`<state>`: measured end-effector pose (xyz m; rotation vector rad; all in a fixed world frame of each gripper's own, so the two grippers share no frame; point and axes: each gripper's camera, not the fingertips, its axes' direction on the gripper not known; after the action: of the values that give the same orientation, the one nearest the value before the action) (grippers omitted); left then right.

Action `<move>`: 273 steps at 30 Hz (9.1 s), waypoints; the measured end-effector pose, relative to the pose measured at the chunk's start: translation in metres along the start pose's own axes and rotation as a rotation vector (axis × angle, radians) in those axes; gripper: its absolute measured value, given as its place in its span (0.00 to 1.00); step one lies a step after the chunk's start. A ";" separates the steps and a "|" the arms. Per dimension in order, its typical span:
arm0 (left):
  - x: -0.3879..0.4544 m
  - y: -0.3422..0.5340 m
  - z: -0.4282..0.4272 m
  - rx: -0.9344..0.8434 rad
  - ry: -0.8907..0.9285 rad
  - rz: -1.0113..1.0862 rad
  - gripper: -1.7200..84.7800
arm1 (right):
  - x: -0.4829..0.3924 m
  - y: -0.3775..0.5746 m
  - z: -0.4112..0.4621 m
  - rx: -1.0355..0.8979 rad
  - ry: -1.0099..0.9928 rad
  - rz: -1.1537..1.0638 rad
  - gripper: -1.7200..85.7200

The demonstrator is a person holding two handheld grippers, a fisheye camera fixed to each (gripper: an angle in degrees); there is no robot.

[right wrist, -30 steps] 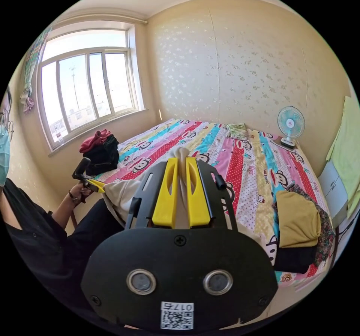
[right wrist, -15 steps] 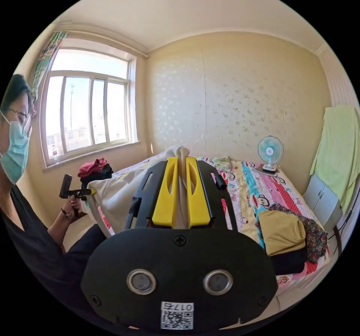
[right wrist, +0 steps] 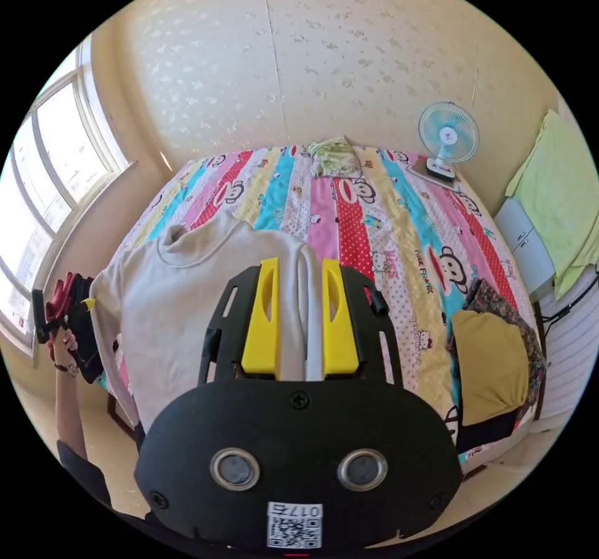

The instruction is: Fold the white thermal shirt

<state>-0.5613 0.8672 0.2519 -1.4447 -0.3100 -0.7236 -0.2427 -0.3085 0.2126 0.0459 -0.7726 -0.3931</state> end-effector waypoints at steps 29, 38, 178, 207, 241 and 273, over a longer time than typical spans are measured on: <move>0.039 0.239 0.110 -0.290 0.336 0.096 0.07 | 0.077 0.413 0.033 -0.206 -0.505 0.128 0.06; 0.018 0.262 0.166 -0.456 0.254 -0.046 0.08 | 0.076 0.461 0.052 -0.318 -0.314 0.203 0.13; 0.412 0.076 0.019 -0.775 -0.501 0.252 0.01 | 0.171 0.391 0.086 -0.432 -0.570 0.136 0.10; 0.466 0.079 0.028 -0.790 -0.730 0.321 0.01 | 0.044 0.380 0.116 -0.654 -0.207 -0.548 0.17; 0.487 0.065 0.032 -0.785 -0.718 0.315 0.01 | 0.232 0.384 -0.051 -0.158 -0.315 -0.149 0.05; 0.458 0.066 0.024 -0.714 -0.581 0.201 0.01 | 0.551 0.482 -0.028 0.176 -0.540 0.711 0.17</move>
<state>-0.1702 0.7681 0.4794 -2.3299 -0.3589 -0.2268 0.2914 -0.0645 0.6500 -0.1752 -1.2893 0.3592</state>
